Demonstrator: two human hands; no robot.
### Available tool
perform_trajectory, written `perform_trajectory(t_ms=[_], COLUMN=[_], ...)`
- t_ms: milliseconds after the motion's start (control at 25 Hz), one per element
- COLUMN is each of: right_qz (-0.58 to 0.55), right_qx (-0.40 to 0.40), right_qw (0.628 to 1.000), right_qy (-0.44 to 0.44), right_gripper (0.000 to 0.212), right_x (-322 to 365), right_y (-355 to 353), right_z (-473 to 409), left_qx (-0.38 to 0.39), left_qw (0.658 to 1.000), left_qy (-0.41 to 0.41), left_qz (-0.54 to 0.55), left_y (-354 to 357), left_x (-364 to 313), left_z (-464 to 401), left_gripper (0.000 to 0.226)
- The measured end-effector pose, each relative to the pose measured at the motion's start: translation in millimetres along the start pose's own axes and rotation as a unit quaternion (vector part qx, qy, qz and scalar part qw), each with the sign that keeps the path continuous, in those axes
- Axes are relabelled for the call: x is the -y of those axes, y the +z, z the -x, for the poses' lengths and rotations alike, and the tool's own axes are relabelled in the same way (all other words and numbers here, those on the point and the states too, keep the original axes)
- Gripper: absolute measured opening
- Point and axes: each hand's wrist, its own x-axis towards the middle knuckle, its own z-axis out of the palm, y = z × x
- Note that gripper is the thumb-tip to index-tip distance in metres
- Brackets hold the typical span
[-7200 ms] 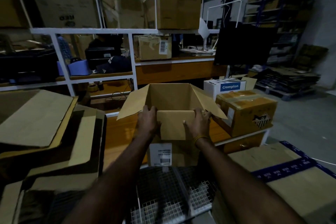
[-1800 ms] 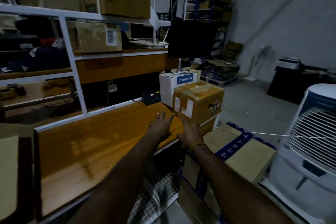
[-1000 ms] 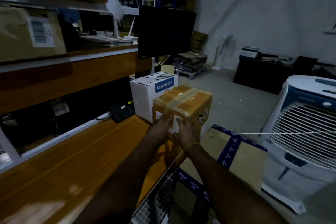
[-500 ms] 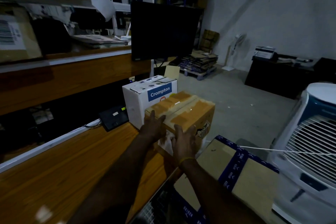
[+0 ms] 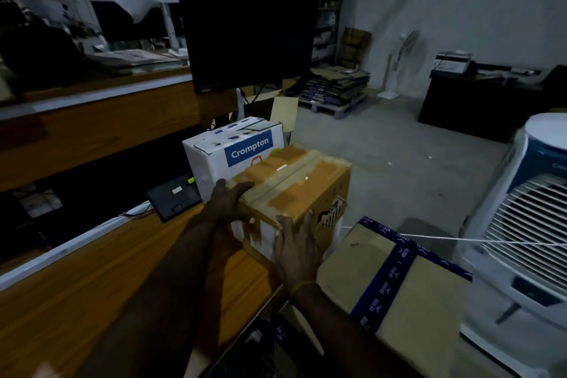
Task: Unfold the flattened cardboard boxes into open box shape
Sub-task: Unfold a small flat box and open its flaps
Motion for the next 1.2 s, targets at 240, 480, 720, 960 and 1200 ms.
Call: perform_trajectory(t_ms=[240,480,720,960,1200], right_qz=[-0.134,-0.134,-0.134,-0.152,-0.198], right_qx=[-0.051,-0.057,-0.030,-0.013,0.036], right_qw=[0.989,0.988,0.990,0.986,0.972], right_qy=[0.040,0.049,0.013,-0.060,-0.118], right_gripper=[0.045,0.048,0.048,0.042,0.037], right_x=[-6,12,34,63,109], right_y=[-2,-10,-23,-27,-19], right_z=[35,93,165,229,264], left_qx=[-0.091,-0.152,-0.228,-0.302,-0.363], left_qw=[0.989,0.979,0.969,0.948,0.917], left_qy=[0.023,0.007,-0.025,-0.079,-0.163], left_qz=[0.112,0.136,0.092,0.053,0.018], left_y=[26,41,56,70,65], left_x=[-6,-3,16,44,74], left_z=[45,131,232,326,410], left_gripper=[0.086,0.082,0.083,0.066,0.066])
